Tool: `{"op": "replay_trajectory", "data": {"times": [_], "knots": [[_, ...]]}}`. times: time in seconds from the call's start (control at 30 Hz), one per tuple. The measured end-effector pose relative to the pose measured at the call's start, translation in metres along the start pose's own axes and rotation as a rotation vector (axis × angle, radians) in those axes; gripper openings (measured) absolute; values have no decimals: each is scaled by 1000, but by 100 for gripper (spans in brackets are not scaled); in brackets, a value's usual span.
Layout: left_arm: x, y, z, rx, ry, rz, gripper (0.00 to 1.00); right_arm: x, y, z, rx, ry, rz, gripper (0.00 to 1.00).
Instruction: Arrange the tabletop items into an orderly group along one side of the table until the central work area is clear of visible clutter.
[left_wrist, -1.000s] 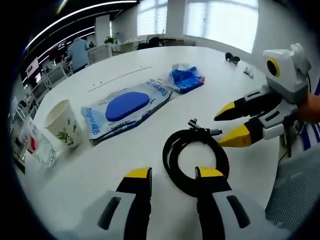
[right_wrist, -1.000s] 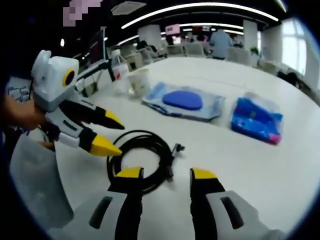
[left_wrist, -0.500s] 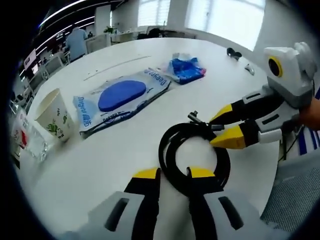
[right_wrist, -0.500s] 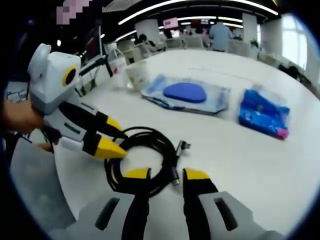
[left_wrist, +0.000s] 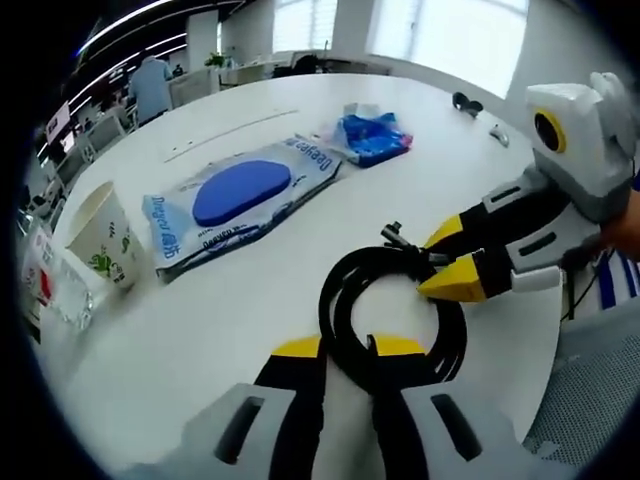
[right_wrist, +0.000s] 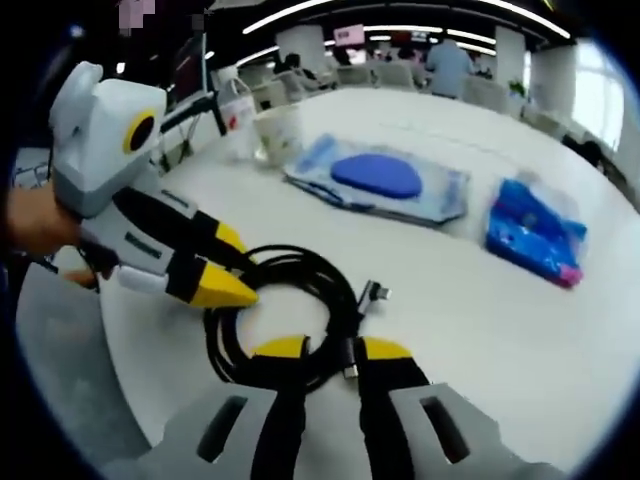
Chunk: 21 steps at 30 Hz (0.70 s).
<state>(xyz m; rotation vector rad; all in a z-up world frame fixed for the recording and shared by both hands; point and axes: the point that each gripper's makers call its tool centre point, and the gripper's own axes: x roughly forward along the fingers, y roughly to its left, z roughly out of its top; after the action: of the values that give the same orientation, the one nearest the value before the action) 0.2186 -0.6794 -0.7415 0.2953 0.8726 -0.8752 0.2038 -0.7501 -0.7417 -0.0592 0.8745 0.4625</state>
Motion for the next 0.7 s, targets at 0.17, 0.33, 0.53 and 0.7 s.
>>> {"op": "replay_trajectory", "data": {"times": [0.17, 0.33, 0.53, 0.7], "knots": [[-4, 2, 0, -32, -16, 0, 12, -4, -1, 3, -19, -25, -12, 9], [-8, 0, 3, 6, -25, 1, 10, -9, 0, 5, -42, -51, -28, 9], [-10, -2, 12, 9, -42, -2, 9, -17, -6, 15, -37, -89, -35, 7], [-8, 0, 21, 12, -56, 2, 9, -18, -13, 24, -62, -104, -40, 7]]}}
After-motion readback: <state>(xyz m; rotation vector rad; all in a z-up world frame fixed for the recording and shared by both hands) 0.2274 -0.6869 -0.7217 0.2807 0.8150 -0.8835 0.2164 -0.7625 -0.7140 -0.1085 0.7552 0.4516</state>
